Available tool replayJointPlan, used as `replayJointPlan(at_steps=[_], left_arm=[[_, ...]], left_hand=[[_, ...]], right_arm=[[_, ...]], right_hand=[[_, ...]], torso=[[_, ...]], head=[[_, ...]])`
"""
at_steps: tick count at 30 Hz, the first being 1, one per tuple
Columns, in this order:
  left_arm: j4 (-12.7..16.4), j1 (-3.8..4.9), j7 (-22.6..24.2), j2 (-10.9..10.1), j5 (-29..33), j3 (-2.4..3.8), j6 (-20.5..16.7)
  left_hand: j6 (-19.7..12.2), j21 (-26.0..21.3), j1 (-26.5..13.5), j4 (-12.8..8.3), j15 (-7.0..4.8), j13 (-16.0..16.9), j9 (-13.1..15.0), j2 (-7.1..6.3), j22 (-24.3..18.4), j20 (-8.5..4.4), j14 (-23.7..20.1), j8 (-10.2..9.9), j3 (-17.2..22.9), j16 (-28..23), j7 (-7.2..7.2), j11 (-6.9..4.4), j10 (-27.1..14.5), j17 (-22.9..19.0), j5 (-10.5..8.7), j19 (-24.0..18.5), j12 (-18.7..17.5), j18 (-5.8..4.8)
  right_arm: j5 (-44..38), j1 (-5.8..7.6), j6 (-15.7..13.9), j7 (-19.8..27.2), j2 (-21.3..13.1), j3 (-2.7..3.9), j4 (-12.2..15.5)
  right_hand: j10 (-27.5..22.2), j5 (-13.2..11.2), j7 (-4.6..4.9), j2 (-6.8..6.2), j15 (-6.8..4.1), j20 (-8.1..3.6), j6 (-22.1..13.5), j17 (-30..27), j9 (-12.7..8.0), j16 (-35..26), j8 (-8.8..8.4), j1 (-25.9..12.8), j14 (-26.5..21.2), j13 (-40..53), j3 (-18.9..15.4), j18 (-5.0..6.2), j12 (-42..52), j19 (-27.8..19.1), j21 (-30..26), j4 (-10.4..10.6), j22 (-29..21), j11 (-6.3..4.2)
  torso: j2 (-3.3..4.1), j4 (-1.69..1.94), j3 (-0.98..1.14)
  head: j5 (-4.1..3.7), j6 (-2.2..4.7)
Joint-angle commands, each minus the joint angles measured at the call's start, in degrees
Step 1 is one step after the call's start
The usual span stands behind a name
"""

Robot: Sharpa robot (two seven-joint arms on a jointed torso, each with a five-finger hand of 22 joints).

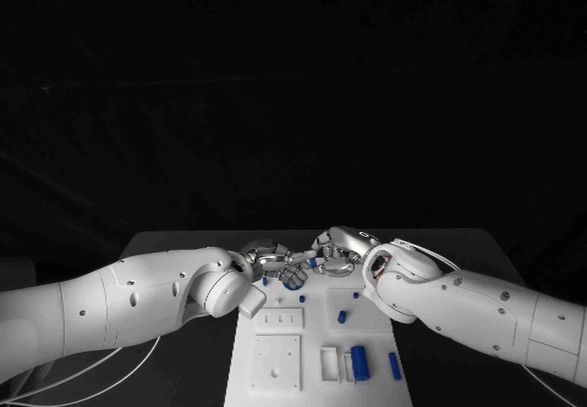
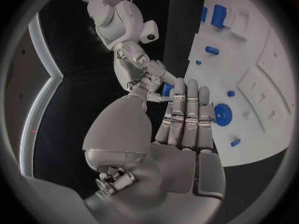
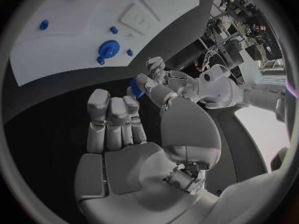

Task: Assemble the parts on the task board

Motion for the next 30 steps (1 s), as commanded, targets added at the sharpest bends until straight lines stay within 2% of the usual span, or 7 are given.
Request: replayJointPlan(at_steps=[1, 9, 19, 30], left_arm=[[0.3, 0.06, -0.22, -0.04, -0.8, 0.03, 0.01], [0.32, 0.06, -0.21, -0.1, -0.76, 0.03, 0.06], [0.78, 0.03, -0.85, -0.01, -0.71, 0.0, 1.18], [0.75, 0.01, -0.87, -0.06, -0.71, -0.02, 1.05]], left_hand=[[0.41, 0.29, -0.23, 0.06, -0.28, 0.07, 0.04, 0.56, 0.09, -0.12, 0.23, 0.37, 0.37, 0.34, 0.04, -0.2, 0.15, 0.06, 0.4, -0.18, -0.1, 0.6], [0.44, 0.35, 0.08, -0.05, -0.34, 0.2, 0.05, 0.89, 0.09, -0.2, 0.24, 0.29, 0.75, 0.42, 0.01, -0.22, 0.13, 0.07, 0.52, -0.17, -0.09, 0.63], [0.28, 0.39, 1.17, -0.14, -0.3, 0.41, 0.03, 1.38, 0.1, -0.19, 0.05, 0.04, 0.97, 0.44, 0.1, -0.1, -0.08, 0.04, 0.6, -0.35, -0.16, 0.55], [0.21, 0.43, 1.7, -0.14, -0.25, 0.52, 0.04, 1.42, 0.12, -0.16, -0.06, -0.06, 0.9, 0.44, 0.16, -0.04, -0.18, 0.02, 0.61, -0.43, -0.19, 0.52]], right_arm=[[-1.39, -0.06, 1.53, -0.22, -0.13, -0.02, 0.47], [-1.42, -0.11, 1.74, -0.21, -0.18, -0.08, 0.85], [-1.47, -0.12, 1.66, -0.21, -0.35, -0.09, 1.21], [-1.68, -0.12, 1.96, -0.23, -0.16, -0.12, 1.91]], right_hand=[[0.41, 0.22, 2.18, 0.02, -0.34, -0.45, 2.5, 0.05, 1.82, -0.1, 0.2, -0.74, 0.12, -0.06, -0.07, 3.21, -0.03, 0.04, -0.12, 0.37, 0.46, -0.01], [0.42, 0.26, 2.18, -0.01, -0.34, -0.46, 2.5, 0.06, 1.83, -0.11, 0.18, -0.78, 0.13, -0.06, -0.08, 3.21, -0.03, 0.06, -0.13, 0.38, 0.46, -0.01], [0.43, 0.3, 2.18, -0.03, -0.34, -0.47, 2.5, 0.08, 1.86, -0.11, 0.16, -0.82, 0.14, -0.06, -0.1, 3.21, -0.04, 0.09, -0.14, 0.41, 0.46, -0.02], [0.44, 0.35, 2.17, -0.06, -0.34, -0.49, 2.52, 0.1, 1.89, -0.12, 0.14, -0.84, 0.15, -0.07, -0.11, 3.21, -0.04, 0.11, -0.15, 0.44, 0.46, -0.02]], torso=[[0.08, -0.05, 0.01], [0.12, -0.07, -0.02], [0.14, 0.14, 0.0], [0.17, -0.07, 0.03]], head=[[-0.03, 0.01], [-0.04, -0.18], [0.07, -0.22], [0.23, -0.24]])
